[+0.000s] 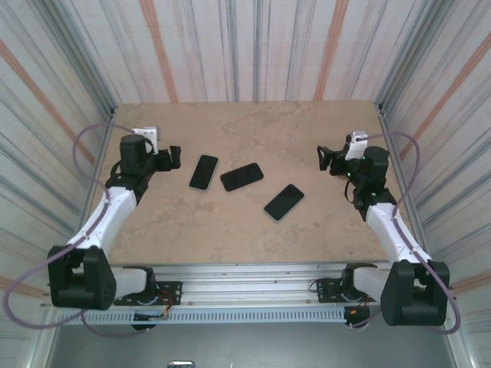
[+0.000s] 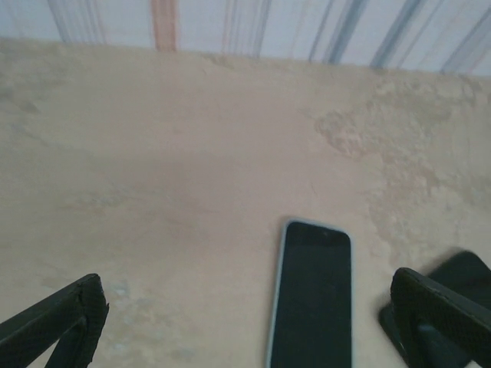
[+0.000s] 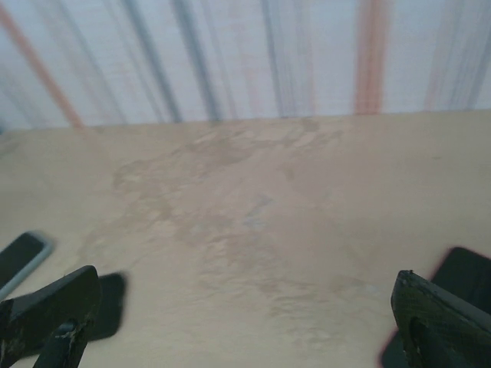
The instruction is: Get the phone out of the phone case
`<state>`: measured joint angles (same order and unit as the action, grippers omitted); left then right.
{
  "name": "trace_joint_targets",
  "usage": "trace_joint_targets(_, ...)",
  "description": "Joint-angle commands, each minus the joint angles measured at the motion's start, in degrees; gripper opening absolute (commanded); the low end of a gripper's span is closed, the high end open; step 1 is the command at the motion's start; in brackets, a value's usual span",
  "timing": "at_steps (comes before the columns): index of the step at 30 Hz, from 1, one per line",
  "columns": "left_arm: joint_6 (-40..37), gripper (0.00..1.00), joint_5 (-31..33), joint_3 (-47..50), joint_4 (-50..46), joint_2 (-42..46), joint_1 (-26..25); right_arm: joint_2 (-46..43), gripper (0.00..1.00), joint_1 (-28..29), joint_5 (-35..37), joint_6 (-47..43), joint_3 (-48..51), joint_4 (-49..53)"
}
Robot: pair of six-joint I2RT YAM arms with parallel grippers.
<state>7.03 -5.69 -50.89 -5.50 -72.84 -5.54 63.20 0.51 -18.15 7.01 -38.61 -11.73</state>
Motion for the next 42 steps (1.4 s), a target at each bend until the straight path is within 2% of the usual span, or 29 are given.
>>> trace_joint_targets(1,-0.9,0.99,-2.8,-3.2,-9.5,-4.1,-3.4,0.2,0.99,2.3,-6.2,-0.5,-4.9,11.7)
trace_joint_targets(5,-3.3,0.99,-4.4,-8.7,-13.0,-11.0,-6.4,1.9,0.99,6.8,-7.6,-1.5,-9.0,20.1)
trace_joint_targets(12,-7.8,0.99,-2.2,-19.4,-20.8,-24.7,-9.1,4.1,0.99,14.2,-8.5,-1.7,-11.0,25.0)
trace_joint_targets(22,-11.9,0.99,-2.4,-27.5,-24.7,-34.4,-10.7,9.5,0.99,21.7,-8.3,1.6,-11.6,20.2)
trace_joint_targets(27,-12.7,0.99,-0.5,-30.9,-27.3,-38.2,-11.0,12.1,0.99,24.3,-8.7,3.1,-13.0,16.7)
trace_joint_targets(42,-10.8,0.99,3.3,-33.8,-27.7,-43.3,-12.0,17.1,0.99,26.9,-8.8,5.8,-15.6,13.4)
